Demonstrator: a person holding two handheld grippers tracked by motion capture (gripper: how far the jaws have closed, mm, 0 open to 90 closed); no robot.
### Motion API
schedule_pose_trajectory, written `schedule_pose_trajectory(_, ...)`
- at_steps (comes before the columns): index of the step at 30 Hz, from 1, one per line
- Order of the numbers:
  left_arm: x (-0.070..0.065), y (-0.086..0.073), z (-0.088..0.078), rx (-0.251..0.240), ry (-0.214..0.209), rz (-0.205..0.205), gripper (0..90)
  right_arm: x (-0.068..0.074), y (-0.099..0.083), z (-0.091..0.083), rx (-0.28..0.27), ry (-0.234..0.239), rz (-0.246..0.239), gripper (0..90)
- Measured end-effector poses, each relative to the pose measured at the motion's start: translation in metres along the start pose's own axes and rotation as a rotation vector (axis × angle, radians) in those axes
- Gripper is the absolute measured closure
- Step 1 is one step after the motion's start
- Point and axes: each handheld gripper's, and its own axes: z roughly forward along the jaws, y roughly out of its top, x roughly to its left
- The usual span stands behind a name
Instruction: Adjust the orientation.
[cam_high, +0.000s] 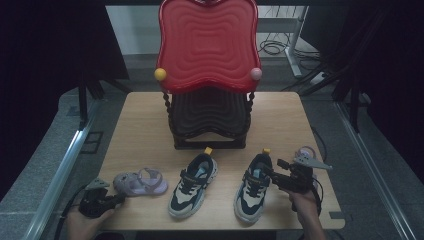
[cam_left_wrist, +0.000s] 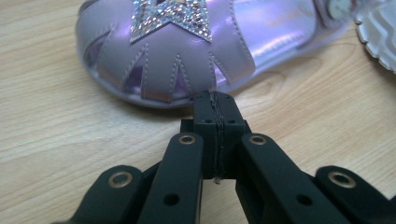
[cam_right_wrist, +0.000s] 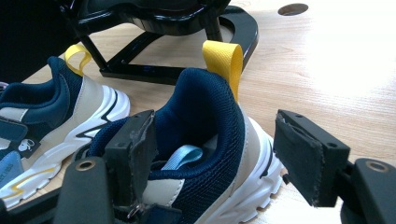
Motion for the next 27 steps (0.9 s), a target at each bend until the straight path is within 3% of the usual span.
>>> schedule_pose_trajectory(13,0.017,0.011,0.003,0.017,0.017,-0.017,89.3,-0.001,0.000,0.000,0.004,-0.007,0.007,31.1)
schedule_pose_trajectory(27,0.031,0.037,0.015,0.054,0.010,-0.005,89.6,-0.001,-0.001,0.001,0.005,-0.011,0.021,31.2)
